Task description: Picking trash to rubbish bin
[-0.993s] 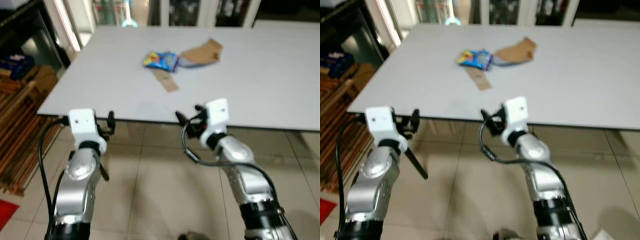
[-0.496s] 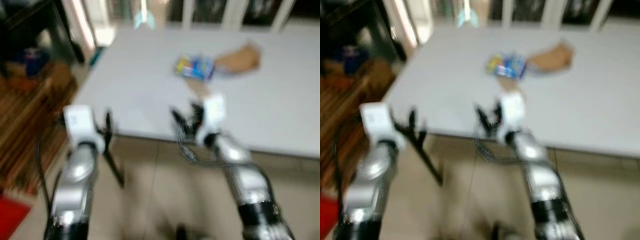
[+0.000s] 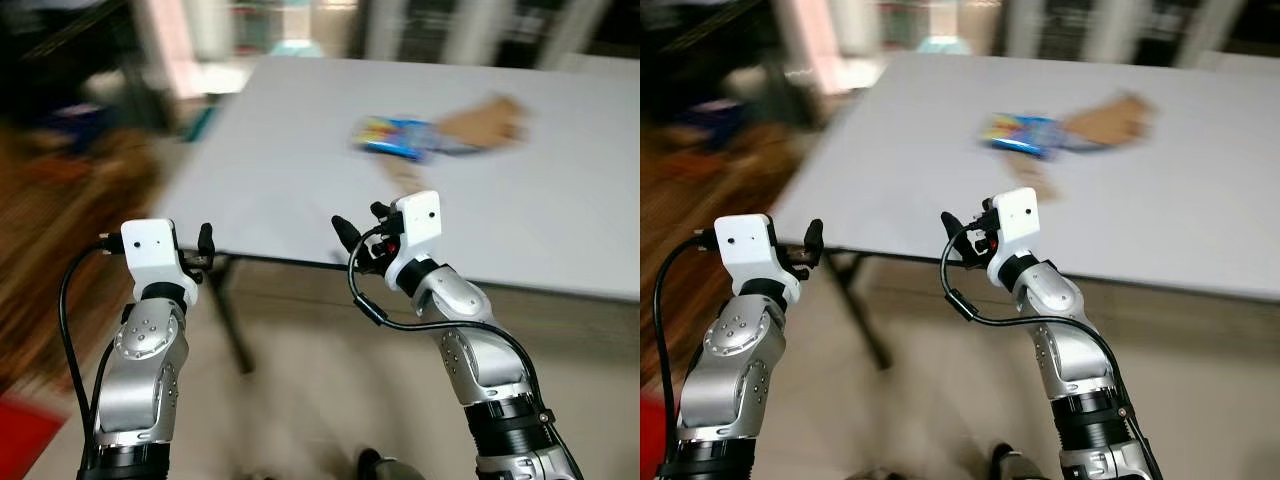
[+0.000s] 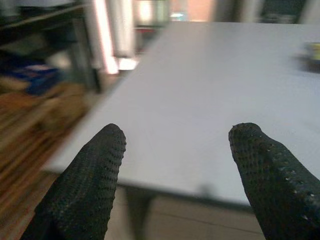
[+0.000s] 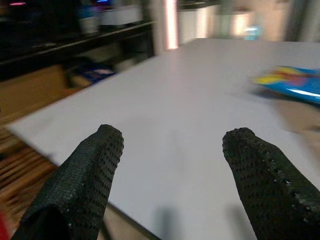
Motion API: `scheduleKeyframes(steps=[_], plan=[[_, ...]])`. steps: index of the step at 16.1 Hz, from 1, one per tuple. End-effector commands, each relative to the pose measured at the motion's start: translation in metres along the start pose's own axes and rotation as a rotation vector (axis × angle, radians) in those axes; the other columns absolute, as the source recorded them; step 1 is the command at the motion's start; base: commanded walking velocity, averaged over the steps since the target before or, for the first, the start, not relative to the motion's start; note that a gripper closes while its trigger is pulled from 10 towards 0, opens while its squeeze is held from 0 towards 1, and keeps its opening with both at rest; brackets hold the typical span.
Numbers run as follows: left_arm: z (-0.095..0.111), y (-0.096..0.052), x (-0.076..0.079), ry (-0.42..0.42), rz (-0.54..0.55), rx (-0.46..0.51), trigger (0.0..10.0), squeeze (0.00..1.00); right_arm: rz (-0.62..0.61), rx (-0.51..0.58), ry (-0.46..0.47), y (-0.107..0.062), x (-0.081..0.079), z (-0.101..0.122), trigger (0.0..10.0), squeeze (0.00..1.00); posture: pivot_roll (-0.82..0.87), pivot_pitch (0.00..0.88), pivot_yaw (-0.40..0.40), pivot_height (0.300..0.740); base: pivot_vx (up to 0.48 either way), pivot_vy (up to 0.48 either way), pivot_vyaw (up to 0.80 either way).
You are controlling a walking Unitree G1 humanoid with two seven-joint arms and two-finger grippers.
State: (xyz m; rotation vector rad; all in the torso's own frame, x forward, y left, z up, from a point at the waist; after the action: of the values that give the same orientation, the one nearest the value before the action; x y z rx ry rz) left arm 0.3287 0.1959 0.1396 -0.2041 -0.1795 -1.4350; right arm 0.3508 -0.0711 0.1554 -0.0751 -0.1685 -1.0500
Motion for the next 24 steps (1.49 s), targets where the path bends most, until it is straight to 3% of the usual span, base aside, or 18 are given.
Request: scheduleKeyframes(steps=[1,5,10,13,24], plan=[[-0.001,0.001,0.004,-0.005,-0.011,-0.009,10.0,0.0,-0.017,-0.014,0.0,-0.002,0.004,-0.003,10.0,0.0,-0.09,0.102,0.045,0.74,0.0,0.0,-0.8],[-0.001,0.001,0.004,-0.011,-0.009,-0.007,10.0,0.0,-0.02,-0.02,0.003,-0.003,0.004,-0.005,10.0,0.0,-0.09,0.103,0.046,0.74,0.0,0.0,-0.8],[0.009,0.004,-0.004,0.049,0.05,0.045,10.0,0.0,-0.018,-0.023,-0.002,-0.003,0.005,-0.004,10.0,0.0,-0.09,0.105,0.041,0.74,0.0,0.0,-0.8],[0.015,0.012,-0.009,0.036,0.074,0.061,10.0,0.0,-0.021,-0.01,-0.006,0.002,0.007,-0.001,10.0,0.0,-0.08,0.099,0.044,0.74,0.0,0.0,-0.73],[0.014,0.007,-0.005,0.004,0.06,0.064,10.0,0.0,-0.011,-0.025,-0.015,-0.002,0.006,-0.005,10.0,0.0,-0.1,0.116,0.023,0.74,0.0,-0.023,0.0]])
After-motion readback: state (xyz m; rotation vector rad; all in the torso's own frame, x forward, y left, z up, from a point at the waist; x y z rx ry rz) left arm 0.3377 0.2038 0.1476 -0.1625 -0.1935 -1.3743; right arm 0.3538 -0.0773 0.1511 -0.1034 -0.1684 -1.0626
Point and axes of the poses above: a point about 5 cm out from each wrist's last joint towards the gripper, its own y axis pointing out of the wrist towards the gripper, its own z axis along the axis of the wrist's last joint, x = y × z, the point moved 4 cm from there along y, pointing out of the wrist towards the gripper, and after that the axes turned 14 degrees about -y, right-handed, at the moved point
